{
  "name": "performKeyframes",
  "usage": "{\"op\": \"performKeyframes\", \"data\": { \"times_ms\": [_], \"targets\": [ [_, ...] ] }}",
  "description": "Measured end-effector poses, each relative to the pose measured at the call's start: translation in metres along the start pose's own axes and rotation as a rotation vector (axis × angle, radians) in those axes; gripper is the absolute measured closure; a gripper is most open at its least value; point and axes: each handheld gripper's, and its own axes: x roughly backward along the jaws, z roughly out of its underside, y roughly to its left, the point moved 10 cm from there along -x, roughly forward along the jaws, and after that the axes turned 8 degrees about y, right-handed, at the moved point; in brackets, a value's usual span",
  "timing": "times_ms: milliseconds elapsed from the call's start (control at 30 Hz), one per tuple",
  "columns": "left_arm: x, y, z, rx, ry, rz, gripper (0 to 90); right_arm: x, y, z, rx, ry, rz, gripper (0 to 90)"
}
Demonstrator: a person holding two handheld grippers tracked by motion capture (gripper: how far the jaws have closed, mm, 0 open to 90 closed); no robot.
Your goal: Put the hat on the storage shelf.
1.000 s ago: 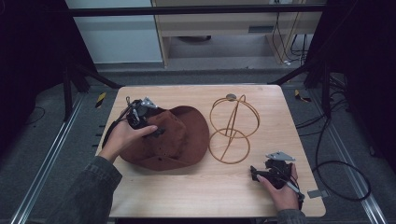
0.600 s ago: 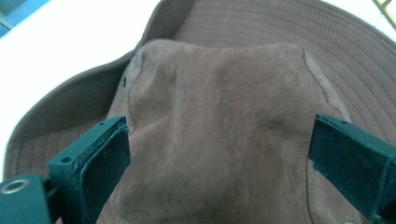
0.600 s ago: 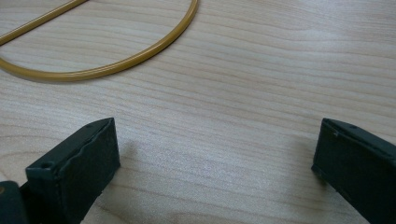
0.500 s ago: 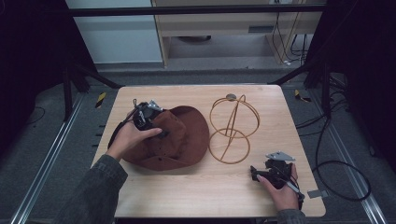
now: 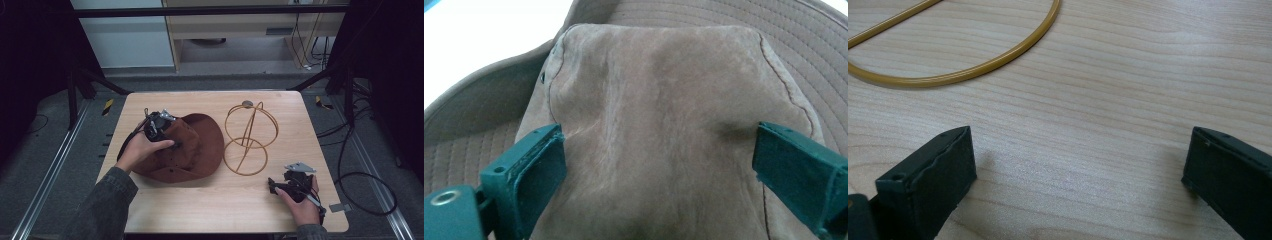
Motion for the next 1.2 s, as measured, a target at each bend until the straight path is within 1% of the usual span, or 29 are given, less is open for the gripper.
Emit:
{"op": "performKeyframes", "data": {
  "times_ms": [167, 300, 333, 367, 400, 533, 900, 1067, 1100, 1133, 1200],
  "targets": [
    [-0.0012, 0.0002, 0.0001, 0.003, 0.002, 0.000, 9.4, 0.0000, 0.0000, 0.0000, 0.000, 0.000, 0.000, 0.6],
    [-0.0022, -0.0009, 0.0008, 0.002, 0.004, 0.005, 13.9, 0.0000, 0.0000, 0.0000, 0.001, 0.000, 0.000, 0.5],
    [-0.0022, -0.0007, 0.0010, 0.003, 0.005, 0.005, 15.5, 0.0000, 0.0000, 0.0000, 0.001, 0.000, 0.000, 0.6],
    [-0.0023, -0.0009, 0.0010, 0.005, 0.005, 0.007, 19.2, 0.0000, 0.0000, 0.0000, 0.000, 0.000, 0.000, 0.5],
    [-0.0023, -0.0011, 0.0010, 0.005, 0.005, 0.010, 19.2, 0.0000, 0.0000, 0.0000, 0.000, 0.000, 0.000, 0.5],
    [-0.0032, -0.0022, 0.0020, -0.001, 0.014, 0.014, 26.2, 0.0000, 0.0000, 0.0000, 0.000, 0.000, 0.000, 0.5],
    [-0.0025, -0.0029, 0.0048, -0.008, 0.034, 0.017, 56.1, 0.0000, 0.0000, 0.0000, 0.001, 0.000, 0.000, 0.5],
    [-0.0009, -0.0025, 0.0048, -0.002, 0.030, 0.011, 69.9, 0.0000, 0.0000, 0.0000, 0.000, 0.000, 0.000, 0.5],
    [-0.0002, -0.0020, 0.0054, -0.007, 0.034, 0.012, 75.3, 0.0000, 0.0000, 0.0000, 0.001, 0.000, 0.000, 0.5],
    [0.0003, -0.0020, 0.0055, -0.006, 0.034, 0.012, 75.3, 0.0000, 0.0000, 0.0000, 0.001, 0.000, 0.000, 0.5],
    [0.0011, -0.0019, 0.0063, -0.009, 0.036, 0.014, 78.7, 0.0000, 0.0000, 0.0000, 0.000, 0.000, -0.001, 0.5]
  ]
}}
